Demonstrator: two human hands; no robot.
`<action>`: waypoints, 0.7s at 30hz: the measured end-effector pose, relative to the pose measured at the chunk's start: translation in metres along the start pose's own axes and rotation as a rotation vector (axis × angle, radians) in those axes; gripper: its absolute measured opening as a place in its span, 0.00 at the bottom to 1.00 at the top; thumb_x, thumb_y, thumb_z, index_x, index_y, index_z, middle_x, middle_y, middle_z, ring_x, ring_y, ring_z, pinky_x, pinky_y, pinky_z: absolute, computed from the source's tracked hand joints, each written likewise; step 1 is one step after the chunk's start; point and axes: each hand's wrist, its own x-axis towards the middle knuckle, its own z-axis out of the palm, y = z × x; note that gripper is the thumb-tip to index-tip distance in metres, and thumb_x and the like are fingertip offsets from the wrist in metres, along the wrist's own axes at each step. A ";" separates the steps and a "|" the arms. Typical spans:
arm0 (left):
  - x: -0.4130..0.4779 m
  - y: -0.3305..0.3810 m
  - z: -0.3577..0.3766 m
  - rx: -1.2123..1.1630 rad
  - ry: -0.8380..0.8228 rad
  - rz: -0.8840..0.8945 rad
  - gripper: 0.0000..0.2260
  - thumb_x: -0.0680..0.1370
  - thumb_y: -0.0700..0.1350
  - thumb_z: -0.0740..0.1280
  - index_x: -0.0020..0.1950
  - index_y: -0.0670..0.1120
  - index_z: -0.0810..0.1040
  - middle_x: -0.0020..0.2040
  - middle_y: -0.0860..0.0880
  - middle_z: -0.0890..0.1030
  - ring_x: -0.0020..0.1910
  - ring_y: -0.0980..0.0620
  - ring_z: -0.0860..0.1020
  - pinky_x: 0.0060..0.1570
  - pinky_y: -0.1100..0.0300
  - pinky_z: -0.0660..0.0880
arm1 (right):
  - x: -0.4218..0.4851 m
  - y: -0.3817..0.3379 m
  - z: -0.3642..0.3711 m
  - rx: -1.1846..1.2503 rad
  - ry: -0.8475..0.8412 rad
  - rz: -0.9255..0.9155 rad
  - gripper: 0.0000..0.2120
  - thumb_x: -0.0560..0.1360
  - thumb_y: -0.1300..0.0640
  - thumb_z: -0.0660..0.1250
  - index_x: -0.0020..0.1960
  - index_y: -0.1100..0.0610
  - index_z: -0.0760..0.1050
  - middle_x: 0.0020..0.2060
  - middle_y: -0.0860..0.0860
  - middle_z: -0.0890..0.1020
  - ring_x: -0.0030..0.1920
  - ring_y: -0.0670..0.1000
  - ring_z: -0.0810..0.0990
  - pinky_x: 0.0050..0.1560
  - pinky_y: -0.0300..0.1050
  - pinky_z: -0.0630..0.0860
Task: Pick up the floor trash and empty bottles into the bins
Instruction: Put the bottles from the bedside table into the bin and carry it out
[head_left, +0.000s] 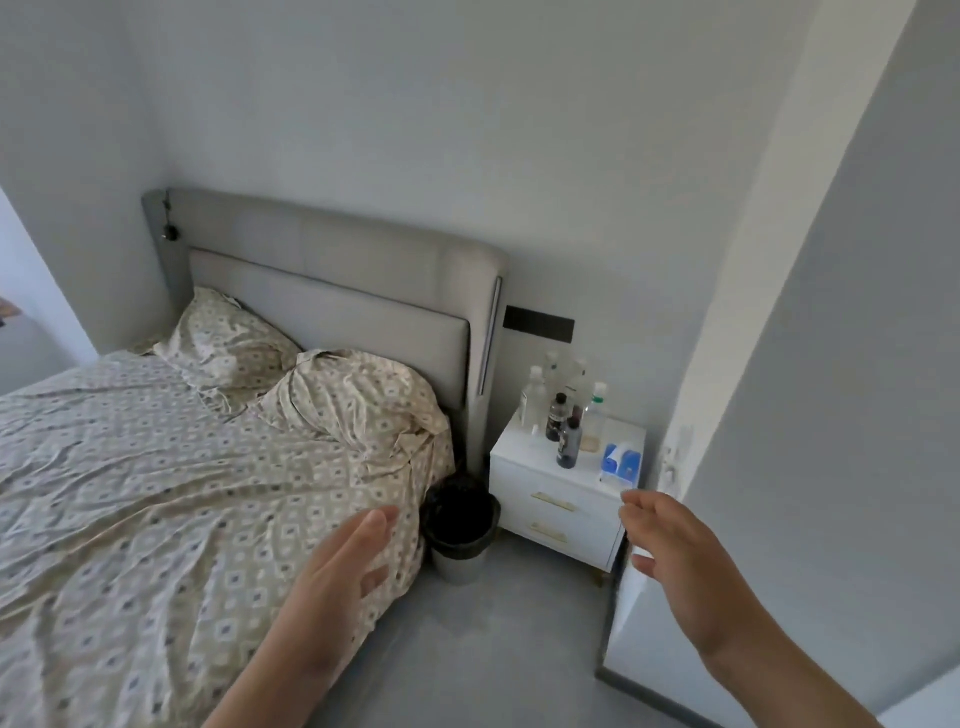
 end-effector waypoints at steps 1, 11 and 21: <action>0.028 0.001 -0.001 -0.007 -0.017 0.006 0.11 0.81 0.46 0.57 0.53 0.50 0.78 0.58 0.53 0.79 0.60 0.55 0.75 0.56 0.56 0.72 | 0.022 -0.004 0.009 -0.002 0.012 0.002 0.09 0.79 0.49 0.60 0.58 0.44 0.73 0.58 0.43 0.76 0.62 0.48 0.73 0.69 0.54 0.68; 0.270 0.017 0.043 0.016 -0.252 -0.074 0.11 0.81 0.51 0.56 0.56 0.53 0.76 0.59 0.53 0.79 0.62 0.54 0.75 0.57 0.58 0.71 | 0.181 -0.046 0.036 0.037 0.143 0.114 0.24 0.67 0.40 0.62 0.61 0.45 0.74 0.57 0.40 0.77 0.60 0.43 0.74 0.68 0.51 0.69; 0.413 -0.005 0.120 0.054 -0.324 -0.129 0.13 0.82 0.48 0.54 0.54 0.52 0.78 0.58 0.52 0.80 0.62 0.53 0.75 0.56 0.58 0.72 | 0.333 -0.016 0.014 0.100 0.222 0.194 0.12 0.70 0.45 0.65 0.53 0.44 0.76 0.54 0.42 0.80 0.56 0.43 0.76 0.66 0.52 0.70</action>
